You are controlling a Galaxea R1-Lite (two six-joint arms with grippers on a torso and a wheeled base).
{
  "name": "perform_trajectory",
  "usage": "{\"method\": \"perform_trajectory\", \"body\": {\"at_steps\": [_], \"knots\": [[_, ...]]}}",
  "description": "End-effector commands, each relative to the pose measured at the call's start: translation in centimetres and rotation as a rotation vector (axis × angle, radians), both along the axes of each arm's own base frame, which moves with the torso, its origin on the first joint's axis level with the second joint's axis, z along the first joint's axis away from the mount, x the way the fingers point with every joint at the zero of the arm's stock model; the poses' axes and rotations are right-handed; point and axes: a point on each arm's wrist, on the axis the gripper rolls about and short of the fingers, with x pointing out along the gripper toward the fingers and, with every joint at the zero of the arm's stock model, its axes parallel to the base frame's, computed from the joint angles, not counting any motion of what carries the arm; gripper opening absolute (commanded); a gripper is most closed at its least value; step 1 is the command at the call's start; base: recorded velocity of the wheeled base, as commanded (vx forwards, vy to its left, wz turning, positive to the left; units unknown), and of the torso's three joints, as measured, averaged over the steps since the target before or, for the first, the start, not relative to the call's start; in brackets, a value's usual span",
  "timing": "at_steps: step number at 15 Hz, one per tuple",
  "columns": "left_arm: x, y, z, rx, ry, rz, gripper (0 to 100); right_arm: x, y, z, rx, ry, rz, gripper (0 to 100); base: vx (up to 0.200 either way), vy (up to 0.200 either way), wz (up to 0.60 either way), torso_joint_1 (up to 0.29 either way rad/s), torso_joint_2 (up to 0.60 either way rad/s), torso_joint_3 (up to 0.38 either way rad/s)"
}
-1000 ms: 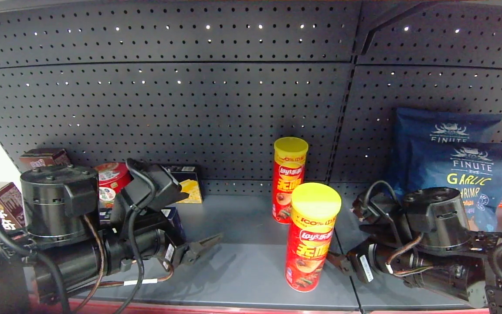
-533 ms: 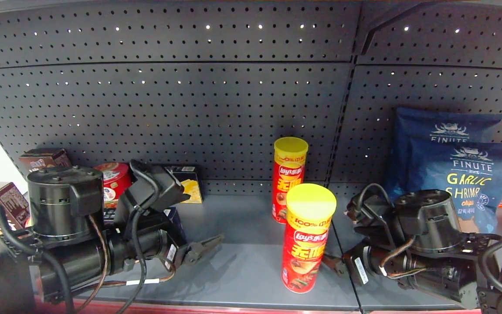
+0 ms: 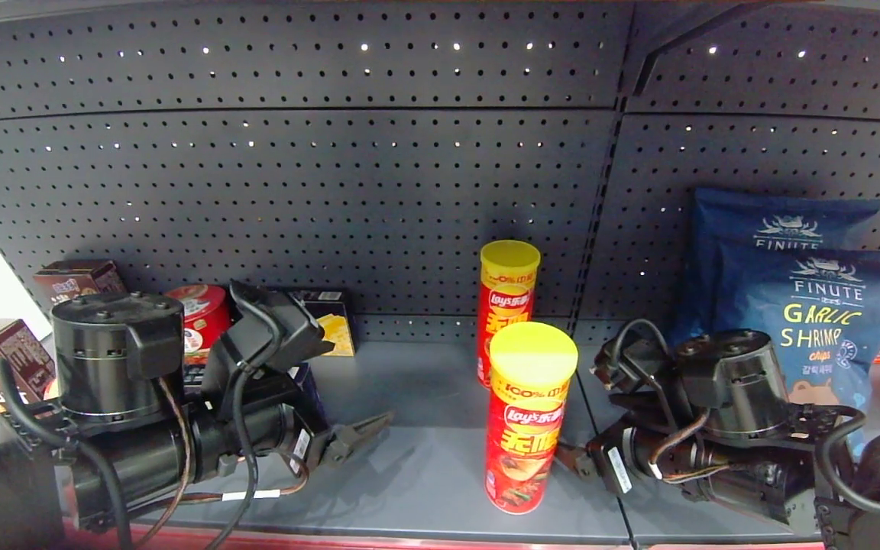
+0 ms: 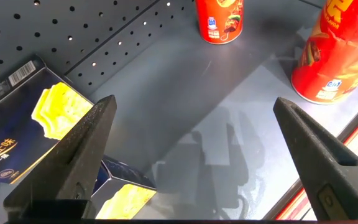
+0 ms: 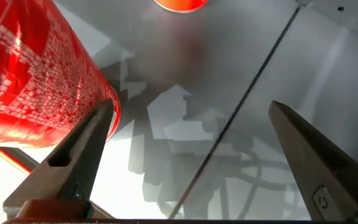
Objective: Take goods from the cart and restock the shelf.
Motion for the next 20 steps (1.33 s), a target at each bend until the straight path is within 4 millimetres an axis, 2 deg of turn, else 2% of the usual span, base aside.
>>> {"method": "perform_trajectory", "body": {"at_steps": [1, 5, 9, 20], "knots": [[0.1, -0.1, -0.1, 0.002, 0.004, -0.001, 100, 0.0, 0.1, -0.1, -0.002, 0.002, 0.004, 100, 0.000, 0.000, 0.00, 0.000, 0.00, 0.000], [0.1, -0.1, -0.1, 0.000, -0.003, -0.001, 100, -0.3, -0.3, 0.0, 0.000, 0.001, -0.005, 100, 0.000, 0.000, 0.00, 0.000, 0.00, 0.000], [0.0, 0.0, -0.9, 0.008, -0.001, -0.003, 100, -1.8, -1.8, -0.1, -0.003, 0.007, -0.011, 100, 0.000, 0.000, 0.00, 0.000, 0.00, 0.000], [0.1, -0.1, -1.1, 0.013, 0.011, -0.005, 100, -0.9, -0.7, 0.2, 0.005, -0.004, 0.001, 100, 0.000, 0.000, 0.00, 0.000, 0.00, 0.000]]}}
